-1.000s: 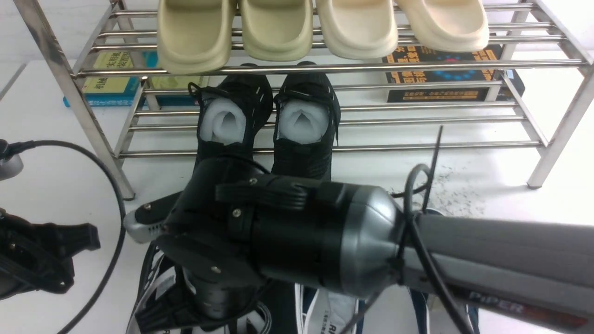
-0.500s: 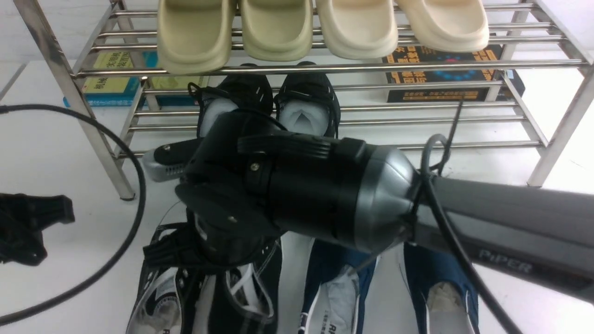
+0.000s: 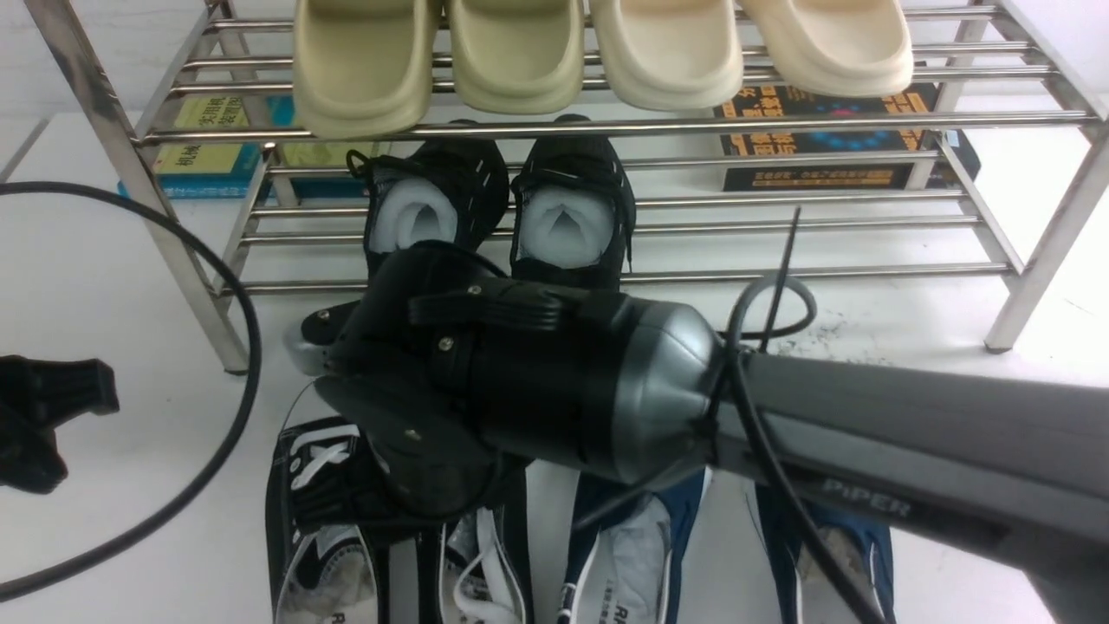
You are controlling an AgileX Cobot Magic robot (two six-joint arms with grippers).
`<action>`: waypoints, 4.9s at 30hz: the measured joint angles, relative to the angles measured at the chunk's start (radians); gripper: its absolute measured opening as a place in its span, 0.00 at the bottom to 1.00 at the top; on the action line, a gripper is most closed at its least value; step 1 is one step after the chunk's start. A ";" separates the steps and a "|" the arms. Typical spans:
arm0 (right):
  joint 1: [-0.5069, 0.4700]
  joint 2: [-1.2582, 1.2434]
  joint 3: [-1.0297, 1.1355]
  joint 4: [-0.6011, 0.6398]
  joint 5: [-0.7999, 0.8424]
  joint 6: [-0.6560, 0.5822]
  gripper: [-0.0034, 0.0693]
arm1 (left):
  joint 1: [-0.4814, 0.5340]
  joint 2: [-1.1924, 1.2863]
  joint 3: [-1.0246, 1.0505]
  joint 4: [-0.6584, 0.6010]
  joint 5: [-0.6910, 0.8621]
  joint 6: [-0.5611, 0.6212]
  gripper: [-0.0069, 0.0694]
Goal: Take the shoes off the shelf with your hand on the white table.
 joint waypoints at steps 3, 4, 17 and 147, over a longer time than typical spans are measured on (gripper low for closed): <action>0.000 -0.013 -0.035 0.011 0.065 -0.054 0.69 | 0.000 0.000 0.000 0.000 0.001 0.000 0.51; 0.000 -0.017 -0.041 0.014 0.078 -0.066 0.70 | 0.000 0.000 0.000 0.000 0.001 0.000 0.51; 0.000 -0.424 -0.125 0.119 0.169 -0.581 0.34 | 0.000 0.000 0.000 -0.032 0.014 -0.003 0.51; -0.945 -2.116 1.866 0.141 -0.691 -0.188 0.16 | 0.000 0.000 0.000 0.179 0.159 -0.051 0.51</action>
